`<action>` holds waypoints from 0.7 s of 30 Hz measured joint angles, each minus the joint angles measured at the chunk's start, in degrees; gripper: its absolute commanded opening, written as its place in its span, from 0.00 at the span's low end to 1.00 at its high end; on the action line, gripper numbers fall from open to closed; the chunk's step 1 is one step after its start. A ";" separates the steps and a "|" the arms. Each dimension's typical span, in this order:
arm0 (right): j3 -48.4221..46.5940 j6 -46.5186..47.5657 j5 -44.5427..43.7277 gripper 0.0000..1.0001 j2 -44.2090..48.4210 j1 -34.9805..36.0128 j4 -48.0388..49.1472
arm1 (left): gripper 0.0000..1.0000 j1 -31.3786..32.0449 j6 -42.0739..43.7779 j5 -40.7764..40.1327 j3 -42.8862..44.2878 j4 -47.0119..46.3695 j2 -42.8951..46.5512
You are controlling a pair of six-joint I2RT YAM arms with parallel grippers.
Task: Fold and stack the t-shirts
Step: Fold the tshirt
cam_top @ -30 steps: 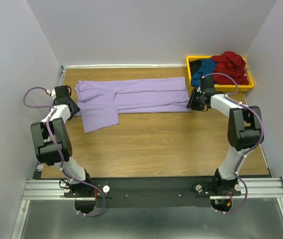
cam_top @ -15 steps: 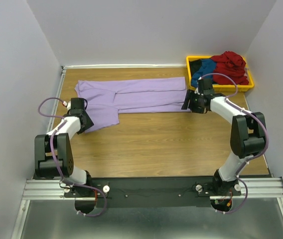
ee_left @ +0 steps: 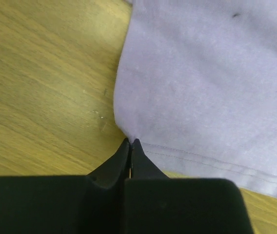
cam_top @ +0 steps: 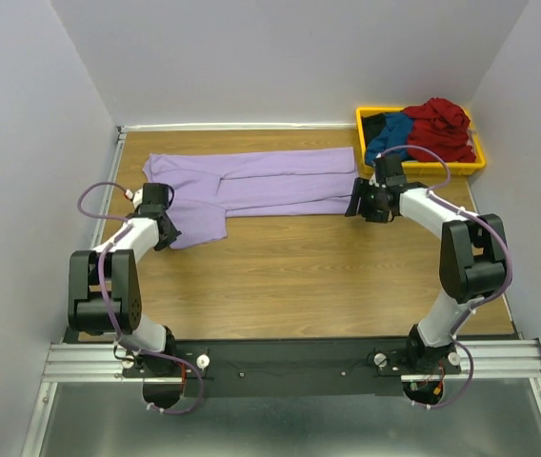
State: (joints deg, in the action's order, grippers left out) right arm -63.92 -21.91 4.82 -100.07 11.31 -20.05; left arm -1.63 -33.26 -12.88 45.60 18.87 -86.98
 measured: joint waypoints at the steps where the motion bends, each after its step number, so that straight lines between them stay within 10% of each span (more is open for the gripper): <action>1: 0.00 0.07 0.00 0.71 0.00 0.00 0.02 | 0.00 0.00 0.02 0.00 1.33 1.07 -0.07; 21: -5.64 0.59 0.50 0.69 -2.10 1.84 -0.22 | 0.00 0.00 1.90 1.60 44.81 0.94 -27.45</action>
State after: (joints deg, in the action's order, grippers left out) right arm -69.56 -21.32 5.32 -102.17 13.15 -20.27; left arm -1.63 -31.35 -11.29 90.41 19.81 -114.43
